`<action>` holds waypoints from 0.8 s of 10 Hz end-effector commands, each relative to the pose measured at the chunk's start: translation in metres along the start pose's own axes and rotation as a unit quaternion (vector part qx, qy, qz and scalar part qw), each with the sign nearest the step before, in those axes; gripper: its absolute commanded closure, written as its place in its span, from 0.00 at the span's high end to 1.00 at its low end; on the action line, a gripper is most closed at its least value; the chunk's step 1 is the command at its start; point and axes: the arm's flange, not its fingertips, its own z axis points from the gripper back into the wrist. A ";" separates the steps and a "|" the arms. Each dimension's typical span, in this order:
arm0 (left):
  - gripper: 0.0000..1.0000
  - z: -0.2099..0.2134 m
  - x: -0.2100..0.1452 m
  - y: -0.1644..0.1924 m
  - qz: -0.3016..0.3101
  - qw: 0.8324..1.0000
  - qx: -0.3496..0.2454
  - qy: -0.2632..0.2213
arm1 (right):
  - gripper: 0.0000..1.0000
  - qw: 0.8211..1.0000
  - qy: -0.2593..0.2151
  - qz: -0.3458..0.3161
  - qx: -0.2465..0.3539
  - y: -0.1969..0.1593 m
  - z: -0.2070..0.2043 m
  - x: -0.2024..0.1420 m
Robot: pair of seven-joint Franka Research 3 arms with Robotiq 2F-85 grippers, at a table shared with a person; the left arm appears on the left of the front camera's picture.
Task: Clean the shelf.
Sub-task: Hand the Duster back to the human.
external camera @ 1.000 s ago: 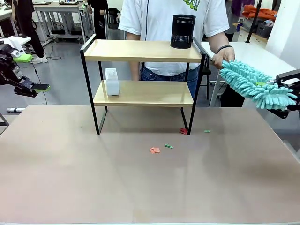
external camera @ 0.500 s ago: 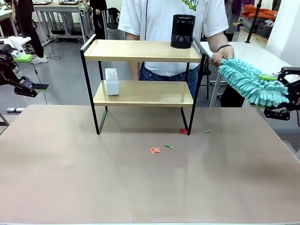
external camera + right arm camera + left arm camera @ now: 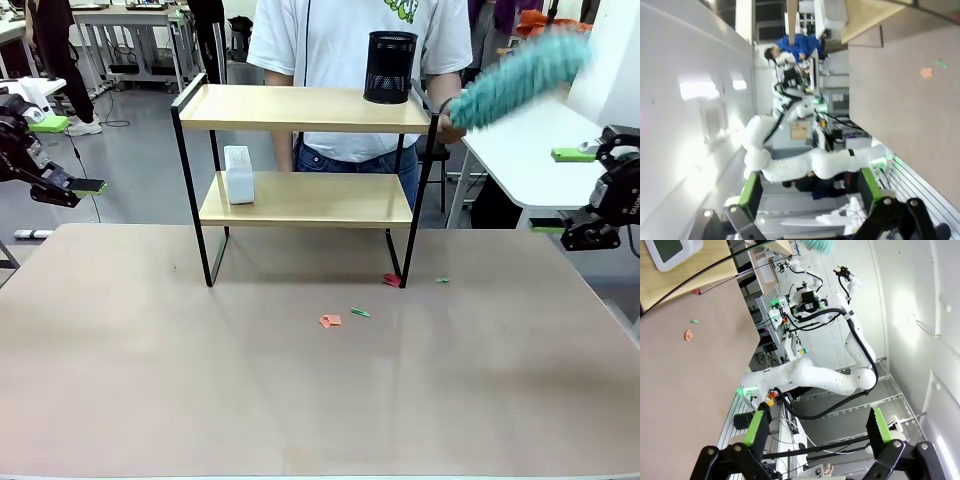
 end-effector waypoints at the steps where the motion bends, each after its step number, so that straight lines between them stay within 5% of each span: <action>1: 1.00 -0.001 0.000 -0.002 -0.005 1.000 -0.002 0.000 | 1.00 0.997 0.048 0.042 -0.034 0.008 -0.061 -0.052; 4: 1.00 -0.001 0.000 -0.002 -0.005 1.000 -0.002 0.000 | 1.00 0.995 0.097 0.001 -0.015 -0.011 -0.139 -0.013; 5: 1.00 -0.001 0.000 -0.002 -0.005 1.000 -0.002 0.000 | 1.00 0.995 0.089 0.042 -0.024 0.026 -0.090 -0.019; 8: 1.00 -0.001 0.000 -0.002 -0.005 1.000 -0.002 0.000 | 1.00 0.995 0.089 0.042 -0.024 0.026 -0.090 -0.019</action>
